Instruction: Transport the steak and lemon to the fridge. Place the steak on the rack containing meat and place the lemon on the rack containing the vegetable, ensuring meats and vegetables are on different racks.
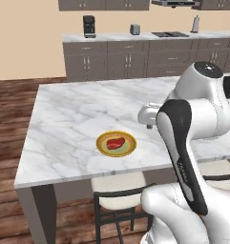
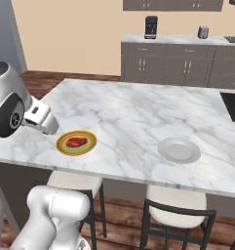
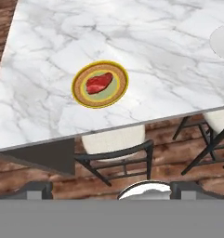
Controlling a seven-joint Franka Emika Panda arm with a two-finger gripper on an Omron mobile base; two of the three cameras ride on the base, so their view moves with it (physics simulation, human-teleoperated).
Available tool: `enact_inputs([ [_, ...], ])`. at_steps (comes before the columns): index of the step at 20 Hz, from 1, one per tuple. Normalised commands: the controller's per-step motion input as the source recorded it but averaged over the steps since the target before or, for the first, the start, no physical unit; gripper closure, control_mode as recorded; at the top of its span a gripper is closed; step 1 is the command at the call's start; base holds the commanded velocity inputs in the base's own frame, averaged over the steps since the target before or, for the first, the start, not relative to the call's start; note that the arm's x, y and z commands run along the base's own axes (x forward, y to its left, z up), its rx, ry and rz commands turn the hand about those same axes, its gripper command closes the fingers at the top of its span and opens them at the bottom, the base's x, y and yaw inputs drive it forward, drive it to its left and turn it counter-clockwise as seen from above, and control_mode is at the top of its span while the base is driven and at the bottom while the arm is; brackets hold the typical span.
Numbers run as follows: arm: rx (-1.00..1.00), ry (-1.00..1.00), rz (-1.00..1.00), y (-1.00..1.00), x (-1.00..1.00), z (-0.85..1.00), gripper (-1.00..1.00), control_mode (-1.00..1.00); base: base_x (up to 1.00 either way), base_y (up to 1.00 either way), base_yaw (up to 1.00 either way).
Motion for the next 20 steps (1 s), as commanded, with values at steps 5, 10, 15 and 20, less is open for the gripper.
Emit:
enact_inputs([
  [5, 0.00, 0.14, -0.25, 0.00, 0.85, -0.61, -1.00, -1.00, 0.00, 0.00, 0.00],
  [10, 0.03, 0.16, -0.08, -0.10, 0.81, -0.70, -1.00, -1.00, 0.00, 0.00, 0.00],
  [15, 0.03, 0.18, -0.03, 0.00, 0.76, -0.54, -1.00, -1.00, 0.00, 0.00, 0.00],
  [20, 0.00, 0.11, -0.07, 0.02, 0.68, -0.49, -1.00, -1.00, 0.00, 0.00, 0.00],
])
